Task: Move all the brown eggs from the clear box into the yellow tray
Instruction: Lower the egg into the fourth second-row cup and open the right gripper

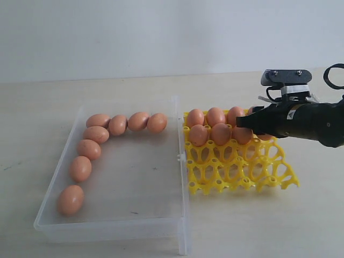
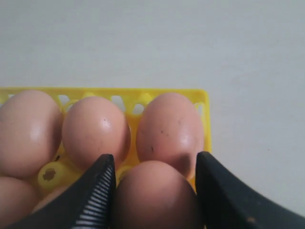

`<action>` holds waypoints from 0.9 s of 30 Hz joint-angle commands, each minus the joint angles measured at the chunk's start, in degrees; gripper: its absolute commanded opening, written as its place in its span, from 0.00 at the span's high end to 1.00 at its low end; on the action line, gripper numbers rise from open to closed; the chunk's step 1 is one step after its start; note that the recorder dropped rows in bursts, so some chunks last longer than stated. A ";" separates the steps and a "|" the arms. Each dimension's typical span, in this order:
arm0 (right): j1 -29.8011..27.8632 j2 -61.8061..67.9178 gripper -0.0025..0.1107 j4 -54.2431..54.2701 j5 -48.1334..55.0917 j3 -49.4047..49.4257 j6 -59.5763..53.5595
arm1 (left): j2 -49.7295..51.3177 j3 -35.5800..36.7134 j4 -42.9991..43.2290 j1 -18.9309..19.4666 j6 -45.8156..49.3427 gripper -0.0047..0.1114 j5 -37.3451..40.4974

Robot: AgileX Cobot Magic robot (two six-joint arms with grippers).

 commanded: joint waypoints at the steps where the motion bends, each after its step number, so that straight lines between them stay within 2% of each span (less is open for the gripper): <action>1: -0.35 0.16 0.98 -0.47 -1.48 0.09 0.08 | -0.32 -0.23 -0.16 0.07 -0.25 0.96 -0.79; 8: -0.35 0.16 0.95 -0.47 -2.19 0.09 0.08 | -0.32 -0.23 -0.16 0.07 -0.25 0.96 -0.79; 14: -0.35 0.16 0.80 -0.47 -2.66 0.09 0.08 | -0.32 -0.23 -0.16 0.07 -0.25 0.96 -0.79; 21: -0.35 0.16 0.49 -0.36 -3.53 0.09 0.08 | -0.32 -0.23 -0.16 0.07 -0.25 0.96 -0.79; 27: -0.35 0.16 0.46 -0.36 -3.67 0.09 0.08 | -0.32 -0.23 -0.16 0.07 -0.25 0.96 -0.79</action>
